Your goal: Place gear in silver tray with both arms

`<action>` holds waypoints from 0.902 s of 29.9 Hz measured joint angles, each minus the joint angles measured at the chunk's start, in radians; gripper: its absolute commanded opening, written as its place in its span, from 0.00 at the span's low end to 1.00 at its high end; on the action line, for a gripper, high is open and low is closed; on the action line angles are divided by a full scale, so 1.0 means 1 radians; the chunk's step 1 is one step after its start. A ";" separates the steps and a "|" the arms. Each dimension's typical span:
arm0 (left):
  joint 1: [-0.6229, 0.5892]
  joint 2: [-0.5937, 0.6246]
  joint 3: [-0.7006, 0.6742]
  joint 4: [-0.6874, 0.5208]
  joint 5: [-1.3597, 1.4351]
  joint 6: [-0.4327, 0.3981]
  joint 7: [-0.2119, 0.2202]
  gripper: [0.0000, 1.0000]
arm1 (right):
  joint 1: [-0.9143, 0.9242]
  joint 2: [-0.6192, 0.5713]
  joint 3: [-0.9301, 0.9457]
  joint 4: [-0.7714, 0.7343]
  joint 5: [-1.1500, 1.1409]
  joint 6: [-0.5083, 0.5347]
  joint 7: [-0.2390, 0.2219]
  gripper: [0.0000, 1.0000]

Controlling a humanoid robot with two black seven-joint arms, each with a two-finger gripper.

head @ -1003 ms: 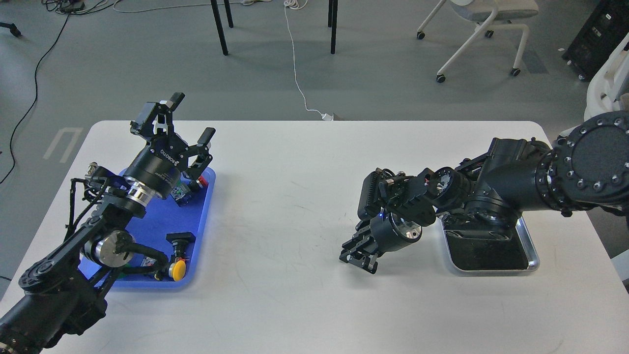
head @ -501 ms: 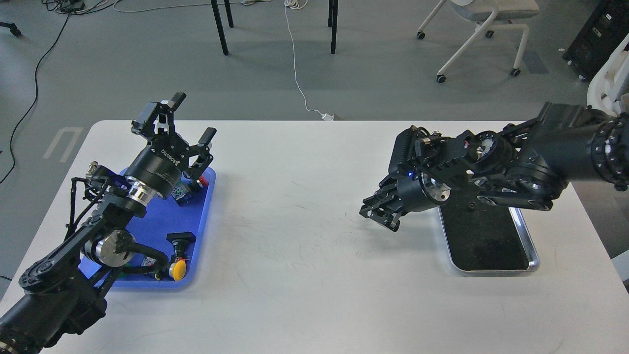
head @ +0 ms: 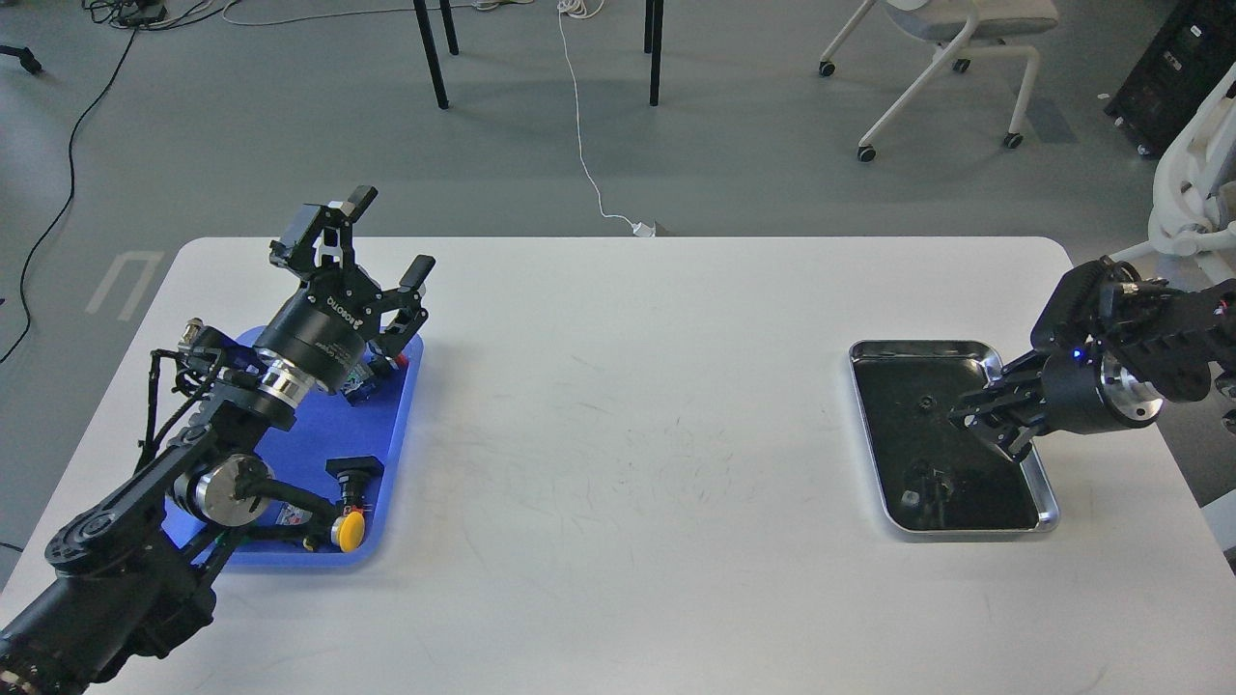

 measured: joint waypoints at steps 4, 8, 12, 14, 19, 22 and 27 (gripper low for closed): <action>0.000 -0.005 0.002 -0.014 0.001 0.003 0.001 0.98 | -0.045 -0.001 0.005 -0.018 0.001 -0.001 0.000 0.13; 0.000 -0.009 0.002 -0.016 0.001 0.004 0.002 0.98 | -0.092 0.000 0.024 -0.040 0.003 -0.002 0.000 0.14; 0.002 -0.010 0.002 -0.016 0.001 0.004 0.002 0.98 | -0.127 0.004 0.058 -0.057 0.003 -0.004 0.000 0.16; 0.002 -0.010 0.002 -0.016 0.001 0.004 0.002 0.98 | -0.135 0.008 0.071 -0.063 0.003 -0.004 0.000 0.20; 0.002 -0.006 0.002 -0.016 0.001 0.003 0.003 0.98 | -0.139 0.015 0.081 -0.067 0.005 -0.004 0.000 0.55; 0.001 -0.006 0.002 -0.016 0.001 0.003 0.003 0.98 | -0.139 0.014 0.081 -0.066 0.009 -0.004 0.000 0.75; 0.001 -0.007 0.002 -0.016 0.001 0.003 0.003 0.98 | -0.135 -0.003 0.095 -0.057 0.018 -0.005 0.000 0.95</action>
